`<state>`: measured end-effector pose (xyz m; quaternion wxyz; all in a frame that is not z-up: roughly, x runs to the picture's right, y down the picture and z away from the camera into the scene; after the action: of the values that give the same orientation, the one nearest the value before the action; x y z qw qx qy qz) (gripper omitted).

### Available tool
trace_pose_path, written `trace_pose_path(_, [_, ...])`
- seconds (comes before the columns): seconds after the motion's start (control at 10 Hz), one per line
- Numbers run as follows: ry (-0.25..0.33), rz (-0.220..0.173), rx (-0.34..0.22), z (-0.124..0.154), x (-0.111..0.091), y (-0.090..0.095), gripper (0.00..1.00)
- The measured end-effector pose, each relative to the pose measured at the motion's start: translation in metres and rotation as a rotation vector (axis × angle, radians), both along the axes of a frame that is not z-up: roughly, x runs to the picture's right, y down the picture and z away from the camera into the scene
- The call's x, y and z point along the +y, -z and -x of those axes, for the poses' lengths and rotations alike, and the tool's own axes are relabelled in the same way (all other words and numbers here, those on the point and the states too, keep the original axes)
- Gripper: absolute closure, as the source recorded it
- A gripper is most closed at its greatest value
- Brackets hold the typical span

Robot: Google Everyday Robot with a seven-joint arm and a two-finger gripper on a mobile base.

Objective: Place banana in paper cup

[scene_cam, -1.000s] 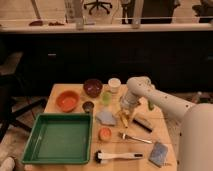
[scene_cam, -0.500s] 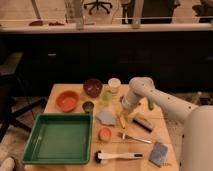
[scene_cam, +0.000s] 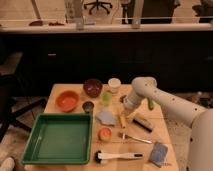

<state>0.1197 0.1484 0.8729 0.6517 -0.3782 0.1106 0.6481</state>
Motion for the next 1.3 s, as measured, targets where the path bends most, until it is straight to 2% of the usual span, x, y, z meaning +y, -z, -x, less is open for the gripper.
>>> trace_pose_path(0.3, [0.0,-0.068,0.012,-0.009,-0.033,0.017,1.0])
trace_pose_path(0.6, [-0.013,-0.119,0.026,-0.019,-0.071,0.016,1.0])
trace_pose_path(0.8, [-0.052,-0.147,0.015,-0.022,-0.102,0.015,1.0])
trace_pose_path(1.1, [-0.079,-0.207,0.006,-0.021,-0.138,0.032,1.0])
trace_pose_path(1.3, [-0.082,-0.222,0.002,-0.022,-0.145,0.036,1.0])
